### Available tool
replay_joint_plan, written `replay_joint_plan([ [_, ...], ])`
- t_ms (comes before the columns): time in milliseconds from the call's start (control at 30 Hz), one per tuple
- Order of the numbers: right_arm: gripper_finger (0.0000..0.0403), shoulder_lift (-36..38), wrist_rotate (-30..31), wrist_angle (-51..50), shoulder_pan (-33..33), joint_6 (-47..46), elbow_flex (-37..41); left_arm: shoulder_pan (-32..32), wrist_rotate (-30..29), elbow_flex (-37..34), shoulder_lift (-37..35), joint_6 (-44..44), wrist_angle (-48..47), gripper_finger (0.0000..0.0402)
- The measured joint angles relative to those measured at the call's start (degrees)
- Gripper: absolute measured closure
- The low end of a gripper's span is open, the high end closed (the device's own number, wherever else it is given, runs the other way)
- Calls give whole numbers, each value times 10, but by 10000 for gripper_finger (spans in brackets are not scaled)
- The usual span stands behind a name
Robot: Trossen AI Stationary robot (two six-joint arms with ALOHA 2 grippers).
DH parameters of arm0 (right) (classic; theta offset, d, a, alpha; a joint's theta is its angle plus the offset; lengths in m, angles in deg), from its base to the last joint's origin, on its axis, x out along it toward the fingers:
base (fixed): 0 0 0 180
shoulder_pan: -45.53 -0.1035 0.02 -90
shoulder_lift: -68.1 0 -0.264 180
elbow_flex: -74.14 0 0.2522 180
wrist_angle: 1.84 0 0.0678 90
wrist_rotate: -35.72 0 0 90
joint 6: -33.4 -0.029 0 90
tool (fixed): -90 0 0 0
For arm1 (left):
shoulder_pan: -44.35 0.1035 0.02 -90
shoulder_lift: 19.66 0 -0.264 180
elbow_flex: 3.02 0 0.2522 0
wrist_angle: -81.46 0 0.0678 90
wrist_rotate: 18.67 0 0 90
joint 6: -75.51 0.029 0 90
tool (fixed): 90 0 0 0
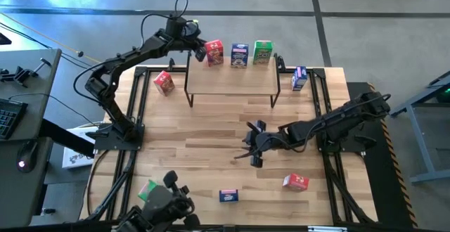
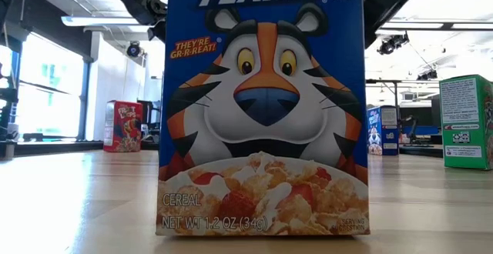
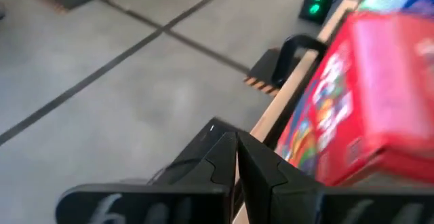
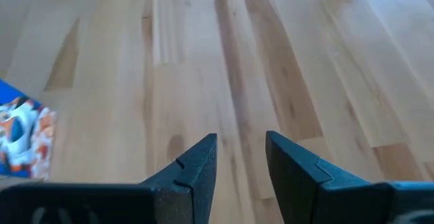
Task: Stack cereal on shelf
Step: Put the middle red cereal box on the shelf
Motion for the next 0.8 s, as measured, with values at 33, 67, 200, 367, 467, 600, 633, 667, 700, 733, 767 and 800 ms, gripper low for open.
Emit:
replay_joint_plan([
  [33, 279, 0, 0, 0, 5, 0, 0, 0, 10, -1, 0, 1, 11, 395],
  [67, 279, 0, 0, 0, 8, 0, 0, 0, 22, -1, 0, 6, 20, 395],
  [200, 279, 0, -3, 0, 21, 0, 0, 3, 89, -1, 4, 38, 55, 395],
  [367, 279, 0, -5, 0, 25, 5, 0, 7, 155, -1, 23, 90, 68, 395],
  [467, 279, 0, -8, 0, 25, 9, 0, 11, 162, -1, 40, 101, 76, 395],
  [600, 279, 0, -9, 1, 25, 9, 0, 18, 172, -2, 61, 111, 87, 395],
  [633, 279, 0, -9, 1, 25, 10, 0, 18, 179, -2, 65, 115, 92, 395],
  [667, 279, 0, -9, 1, 25, 10, 0, 19, 192, -2, 68, 116, 98, 395],
  [700, 279, 0, -9, 1, 25, 11, 0, 21, 204, -2, 71, 117, 104, 395],
  [733, 279, 0, -9, 1, 25, 12, 0, 22, 219, -2, 75, 116, 110, 395],
  [767, 279, 0, -9, 1, 25, 13, 0, 25, 233, -2, 78, 116, 118, 395],
  [800, 279, 0, -9, 2, 25, 14, 0, 25, 245, -2, 80, 117, 123, 395],
])
